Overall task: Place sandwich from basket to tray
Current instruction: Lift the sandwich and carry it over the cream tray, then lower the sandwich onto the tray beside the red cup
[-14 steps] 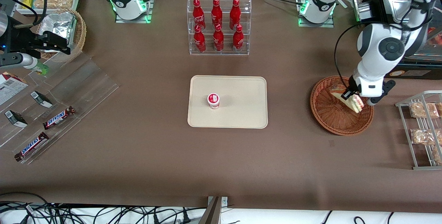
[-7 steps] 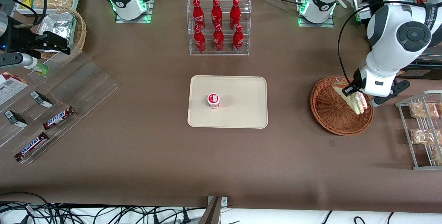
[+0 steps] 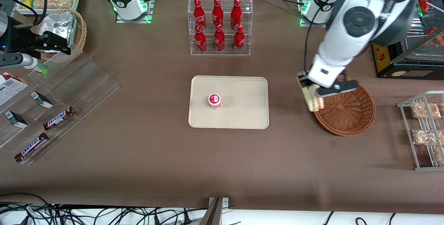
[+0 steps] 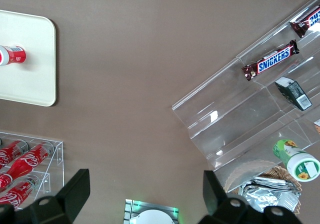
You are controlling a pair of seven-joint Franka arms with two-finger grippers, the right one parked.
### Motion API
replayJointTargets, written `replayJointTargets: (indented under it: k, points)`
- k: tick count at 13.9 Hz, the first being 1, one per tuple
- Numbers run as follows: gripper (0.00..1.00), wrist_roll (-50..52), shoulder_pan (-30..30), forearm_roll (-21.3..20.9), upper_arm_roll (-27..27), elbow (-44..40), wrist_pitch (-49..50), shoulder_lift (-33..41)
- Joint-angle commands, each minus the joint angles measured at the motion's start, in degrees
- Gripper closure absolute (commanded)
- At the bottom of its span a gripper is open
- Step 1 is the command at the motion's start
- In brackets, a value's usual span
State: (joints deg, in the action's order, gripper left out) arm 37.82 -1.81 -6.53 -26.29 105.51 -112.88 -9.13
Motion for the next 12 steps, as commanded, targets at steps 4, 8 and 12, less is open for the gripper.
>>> replayJointTargets:
  k: [4,8,12]
  points:
    - [1.0,-2.1,3.6,-0.4,-5.5,-6.7,-1.5,-9.8]
    - [1.0,-1.6,8.2,-1.5,-5.2,-7.2,-8.1,-15.6]
    - [1.0,-0.9,9.8,-4.1,-5.0,-6.9,-11.5,-20.7]
